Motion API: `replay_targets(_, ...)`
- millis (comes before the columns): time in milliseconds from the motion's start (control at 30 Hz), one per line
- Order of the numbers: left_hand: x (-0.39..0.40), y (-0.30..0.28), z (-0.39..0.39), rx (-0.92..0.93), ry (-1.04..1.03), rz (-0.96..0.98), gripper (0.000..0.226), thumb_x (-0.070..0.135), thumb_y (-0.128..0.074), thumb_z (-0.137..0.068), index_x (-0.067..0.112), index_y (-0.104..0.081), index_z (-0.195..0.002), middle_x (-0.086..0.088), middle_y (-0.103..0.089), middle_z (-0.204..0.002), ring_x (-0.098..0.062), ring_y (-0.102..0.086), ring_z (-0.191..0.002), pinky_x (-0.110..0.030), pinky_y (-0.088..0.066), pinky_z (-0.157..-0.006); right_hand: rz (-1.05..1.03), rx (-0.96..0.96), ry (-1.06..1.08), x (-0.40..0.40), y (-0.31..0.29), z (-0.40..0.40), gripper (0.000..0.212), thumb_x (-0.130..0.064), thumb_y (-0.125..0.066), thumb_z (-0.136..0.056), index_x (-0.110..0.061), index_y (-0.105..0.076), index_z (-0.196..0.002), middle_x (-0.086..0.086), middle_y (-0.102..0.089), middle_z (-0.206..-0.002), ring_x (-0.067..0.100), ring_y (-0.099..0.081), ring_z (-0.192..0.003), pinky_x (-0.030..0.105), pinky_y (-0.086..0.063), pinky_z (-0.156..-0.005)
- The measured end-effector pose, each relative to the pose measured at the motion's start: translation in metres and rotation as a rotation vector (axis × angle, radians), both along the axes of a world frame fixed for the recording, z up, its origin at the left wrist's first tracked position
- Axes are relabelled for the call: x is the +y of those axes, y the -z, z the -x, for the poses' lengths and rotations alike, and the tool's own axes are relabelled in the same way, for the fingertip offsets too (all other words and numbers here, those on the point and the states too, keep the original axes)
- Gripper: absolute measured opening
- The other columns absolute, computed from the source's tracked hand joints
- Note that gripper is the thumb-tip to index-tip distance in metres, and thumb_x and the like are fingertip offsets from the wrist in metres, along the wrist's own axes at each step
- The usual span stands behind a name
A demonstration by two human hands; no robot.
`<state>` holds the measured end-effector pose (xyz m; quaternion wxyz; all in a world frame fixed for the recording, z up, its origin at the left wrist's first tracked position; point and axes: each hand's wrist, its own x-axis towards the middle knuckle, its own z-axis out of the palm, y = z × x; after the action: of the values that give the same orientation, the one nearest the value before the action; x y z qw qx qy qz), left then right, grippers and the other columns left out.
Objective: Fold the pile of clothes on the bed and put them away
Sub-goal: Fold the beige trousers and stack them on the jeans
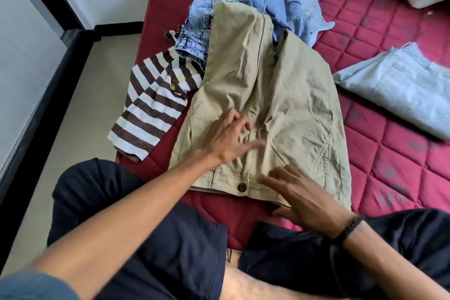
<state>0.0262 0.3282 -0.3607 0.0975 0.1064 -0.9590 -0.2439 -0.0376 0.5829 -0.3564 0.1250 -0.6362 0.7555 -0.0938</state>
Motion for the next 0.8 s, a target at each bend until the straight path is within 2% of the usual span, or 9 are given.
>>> replay_targets(100,-0.006,-0.008,-0.074,-0.172,0.329,0.396,0.081,0.089,-0.056,-0.074,0.025,-0.047,-0.121,-0.001,-0.047,-0.128,-0.018,-0.050,-0.114,-0.038,-0.046,-0.100,0.031,0.053,0.064,0.040,-0.011,0.019,0.047,-0.018,-0.051,-0.089,-0.027,-0.047,-0.135,-0.004,-0.055,-0.122,0.023,-0.059,-0.108,0.035,-0.054,-0.089)
replay_targets(200,-0.029,-0.012,-0.123,-0.296,0.410,0.554,0.072,0.054,-0.067,-0.089,0.020,-0.029,-0.140,-0.008,-0.041,-0.146,-0.025,-0.047,-0.132,-0.043,-0.045,-0.110,-0.028,0.202,0.014,0.061,-0.025,0.028,0.052,-0.013,-0.044,-0.089,-0.028,-0.040,-0.138,-0.004,-0.052,-0.124,0.024,-0.057,-0.103,0.041,-0.058,-0.077)
replay_targets(267,-0.047,-0.023,-0.131,-0.293,0.419,0.572,0.079,0.013,-0.075,-0.081,0.018,-0.026,-0.142,-0.010,-0.048,-0.141,-0.027,-0.058,-0.121,-0.042,-0.055,-0.100,-0.046,0.318,-0.051,0.065,-0.034,0.031,0.059,-0.009,-0.044,-0.087,-0.028,-0.039,-0.143,-0.002,-0.052,-0.129,0.024,-0.057,-0.105,0.039,-0.058,-0.079)
replay_targets(333,-0.058,-0.045,-0.138,-0.192,0.349,0.403,0.078,-0.012,-0.067,-0.073,0.017,-0.034,-0.137,-0.004,-0.059,-0.121,-0.018,-0.064,-0.098,-0.037,-0.062,-0.081,0.010,0.388,-0.086,0.064,-0.047,0.036,0.068,-0.004,-0.041,-0.079,-0.029,-0.042,-0.143,-0.001,-0.054,-0.128,0.024,-0.060,-0.102,0.036,-0.059,-0.077)
replay_targets(433,-0.058,-0.092,-0.139,0.014,0.316,0.306,0.059,-0.020,-0.049,-0.079,0.005,-0.047,-0.133,0.007,-0.051,-0.107,0.004,-0.045,-0.086,-0.008,-0.047,-0.092,0.067,0.405,-0.025,0.066,-0.076,0.047,0.075,-0.001,-0.044,-0.077,-0.031,-0.042,-0.145,-0.001,-0.059,-0.122,0.021,-0.066,-0.094,0.030,-0.059,-0.064)
replay_targets(533,-0.058,-0.163,-0.125,0.186,0.266,0.283,0.043,-0.014,-0.043,-0.095,0.012,-0.059,-0.124,0.000,-0.057,-0.108,-0.011,-0.059,-0.092,-0.023,-0.051,-0.087,0.099,0.414,0.066,0.073,-0.123,0.062,0.096,0.004,-0.056,-0.068,-0.034,-0.037,-0.154,-0.005,-0.058,-0.117,0.017,-0.069,-0.080,0.026,-0.051,-0.054)
replay_targets(600,-0.069,-0.216,-0.113,0.291,0.271,0.451,0.042,-0.016,-0.054,-0.091,0.012,-0.065,-0.120,-0.006,-0.061,-0.112,-0.022,-0.063,-0.096,-0.034,-0.054,-0.087,0.199,0.474,0.024,0.074,-0.167,0.072,0.069,-0.014,-0.057,-0.088,-0.027,-0.041,-0.154,-0.007,-0.059,-0.112,0.015,-0.068,-0.072,0.026,-0.049,-0.056)
replay_targets(667,-0.083,-0.276,-0.099,0.398,0.226,0.531,0.037,-0.010,-0.059,-0.090,0.012,-0.066,-0.119,-0.004,-0.064,-0.113,-0.018,-0.063,-0.098,-0.025,-0.054,-0.090,0.348,0.499,0.022,0.070,-0.226,0.081,0.049,-0.045,-0.047,-0.102,-0.029,-0.046,-0.148,-0.008,-0.068,-0.104,0.015,-0.070,-0.070,0.027,-0.053,-0.057)
replay_targets(800,-0.091,-0.419,-0.081,0.627,0.089,0.578,0.042,-0.010,-0.055,-0.088,0.012,-0.060,-0.123,0.006,-0.065,-0.106,-0.007,-0.060,-0.092,-0.011,-0.045,-0.088,0.347,0.485,0.158,0.052,-0.381,0.085,0.057,-0.080,-0.072,-0.075,-0.036,-0.066,-0.111,-0.013,-0.068,-0.074,0.007,-0.063,-0.059,0.026,-0.050,-0.056)
